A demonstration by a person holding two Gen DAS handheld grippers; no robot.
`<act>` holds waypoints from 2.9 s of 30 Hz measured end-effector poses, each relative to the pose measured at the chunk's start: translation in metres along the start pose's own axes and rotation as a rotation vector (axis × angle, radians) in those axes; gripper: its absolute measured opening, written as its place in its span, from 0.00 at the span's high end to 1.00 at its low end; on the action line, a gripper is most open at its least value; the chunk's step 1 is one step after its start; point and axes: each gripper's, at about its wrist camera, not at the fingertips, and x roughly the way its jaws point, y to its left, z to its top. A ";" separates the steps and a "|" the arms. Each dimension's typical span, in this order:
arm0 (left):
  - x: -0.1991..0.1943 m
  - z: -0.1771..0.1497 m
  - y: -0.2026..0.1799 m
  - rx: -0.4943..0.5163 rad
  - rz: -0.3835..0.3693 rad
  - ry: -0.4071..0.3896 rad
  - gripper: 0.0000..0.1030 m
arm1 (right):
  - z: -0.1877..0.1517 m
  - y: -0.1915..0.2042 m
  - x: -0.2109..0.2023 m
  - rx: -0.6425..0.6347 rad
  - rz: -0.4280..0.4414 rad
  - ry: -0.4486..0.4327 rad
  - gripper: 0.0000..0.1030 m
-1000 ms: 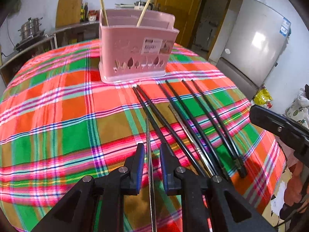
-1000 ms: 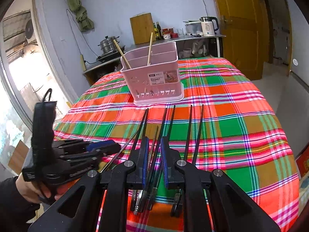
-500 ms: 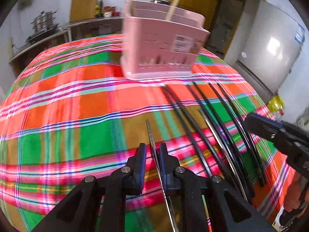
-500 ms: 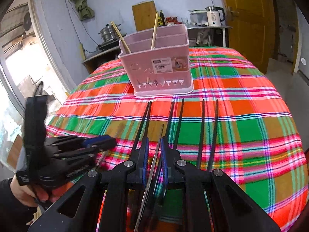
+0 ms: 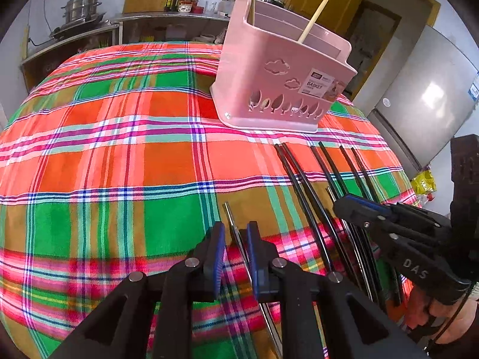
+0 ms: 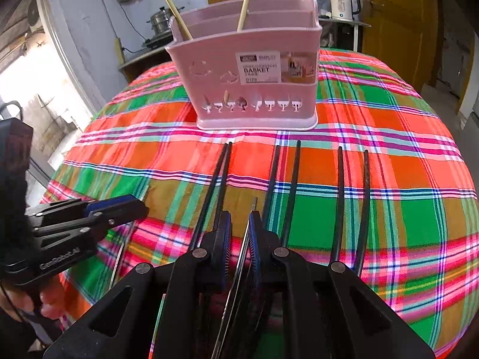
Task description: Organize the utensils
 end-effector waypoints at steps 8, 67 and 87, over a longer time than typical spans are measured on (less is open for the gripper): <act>0.005 0.006 -0.005 0.021 0.017 0.011 0.86 | 0.007 -0.001 0.012 0.016 -0.010 0.030 0.88; -0.140 0.068 -0.052 0.138 -0.018 -0.223 0.97 | 0.056 0.019 -0.130 -0.064 0.010 -0.257 0.97; -0.182 0.147 -0.066 0.148 -0.052 -0.306 0.97 | 0.116 0.012 -0.165 -0.051 0.028 -0.409 0.97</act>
